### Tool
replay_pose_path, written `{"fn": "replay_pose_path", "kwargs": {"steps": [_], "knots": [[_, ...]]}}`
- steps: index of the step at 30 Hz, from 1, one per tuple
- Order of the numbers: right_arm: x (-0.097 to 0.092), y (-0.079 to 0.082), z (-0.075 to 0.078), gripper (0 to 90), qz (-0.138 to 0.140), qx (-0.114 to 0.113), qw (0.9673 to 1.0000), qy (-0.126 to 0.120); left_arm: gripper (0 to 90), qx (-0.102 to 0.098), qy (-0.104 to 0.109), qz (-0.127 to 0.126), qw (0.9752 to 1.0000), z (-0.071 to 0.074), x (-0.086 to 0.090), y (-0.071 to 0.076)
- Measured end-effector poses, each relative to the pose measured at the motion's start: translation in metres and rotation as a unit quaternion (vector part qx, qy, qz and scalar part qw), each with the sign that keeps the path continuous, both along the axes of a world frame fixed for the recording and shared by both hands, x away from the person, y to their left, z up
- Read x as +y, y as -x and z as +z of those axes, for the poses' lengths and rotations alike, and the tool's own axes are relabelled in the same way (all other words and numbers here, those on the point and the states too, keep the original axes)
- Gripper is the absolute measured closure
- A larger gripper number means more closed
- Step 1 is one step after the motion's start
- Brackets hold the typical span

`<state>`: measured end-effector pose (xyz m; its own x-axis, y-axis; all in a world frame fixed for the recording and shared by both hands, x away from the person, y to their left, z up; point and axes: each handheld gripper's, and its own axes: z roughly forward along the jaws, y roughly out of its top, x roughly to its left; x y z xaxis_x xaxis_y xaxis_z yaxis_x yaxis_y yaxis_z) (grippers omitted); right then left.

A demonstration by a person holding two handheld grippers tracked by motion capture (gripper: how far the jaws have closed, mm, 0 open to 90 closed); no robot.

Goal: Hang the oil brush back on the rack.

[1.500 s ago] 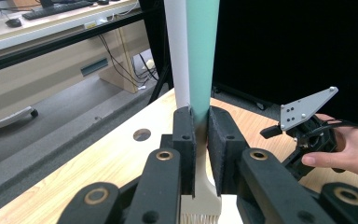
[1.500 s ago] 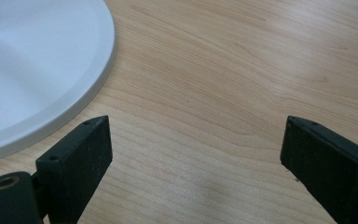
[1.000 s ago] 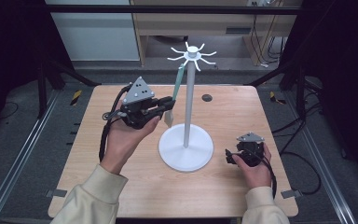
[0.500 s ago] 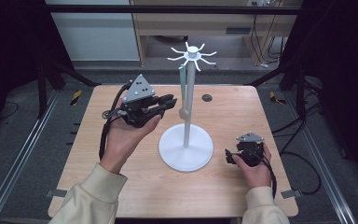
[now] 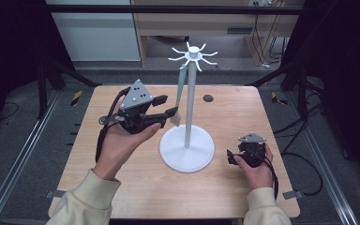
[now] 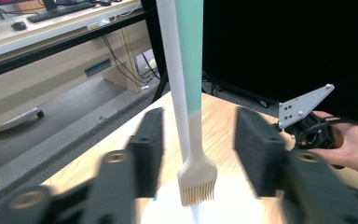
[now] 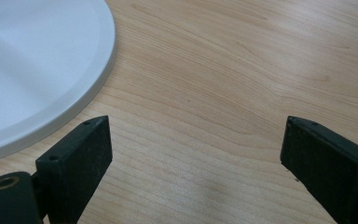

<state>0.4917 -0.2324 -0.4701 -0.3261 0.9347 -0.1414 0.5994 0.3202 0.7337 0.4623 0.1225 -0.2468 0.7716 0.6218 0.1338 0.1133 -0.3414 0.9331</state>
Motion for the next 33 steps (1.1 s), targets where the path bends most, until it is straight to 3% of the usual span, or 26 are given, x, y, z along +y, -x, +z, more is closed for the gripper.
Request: {"fn": "replay_pose_path", "kwargs": {"steps": [5, 7, 9, 14, 25, 33], "knots": [[0.001, 0.0, 0.0, 9.4, 0.001, 0.001, 1.0, 0.002, 19.0, 0.005, -0.007, 0.022, 0.9997, -0.006, 0.01, 0.0], [0.001, 0.0, 0.0, 9.3, 0.0, 0.001, 1.0, 0.002, 12.6, 0.01, -0.011, 0.036, 0.9993, -0.009, 0.016, -0.001], [0.001, 0.001, 0.0, 9.3, 0.001, 0.001, 1.0, 0.003, 8.0, -0.003, -0.017, 0.046, 0.9988, -0.01, 0.022, -0.003], [0.002, 0.001, -0.001, 9.3, -0.001, 0.004, 1.0, 0.002, 4.2, 0.002, -0.02, 0.054, 0.9983, -0.019, 0.034, -0.001], [0.0, 0.002, 0.001, 9.2, -0.002, -0.001, 1.0, 0.001, 2.4, 0.006, -0.051, 0.063, 0.9967, -0.042, 0.056, 0.001], [0.001, 0.002, 0.0, 9.1, -0.002, 0.0, 1.0, 0.0, 2.6, 0.02, -0.071, 0.069, 0.9948, -0.075, 0.069, 0.002]]}}
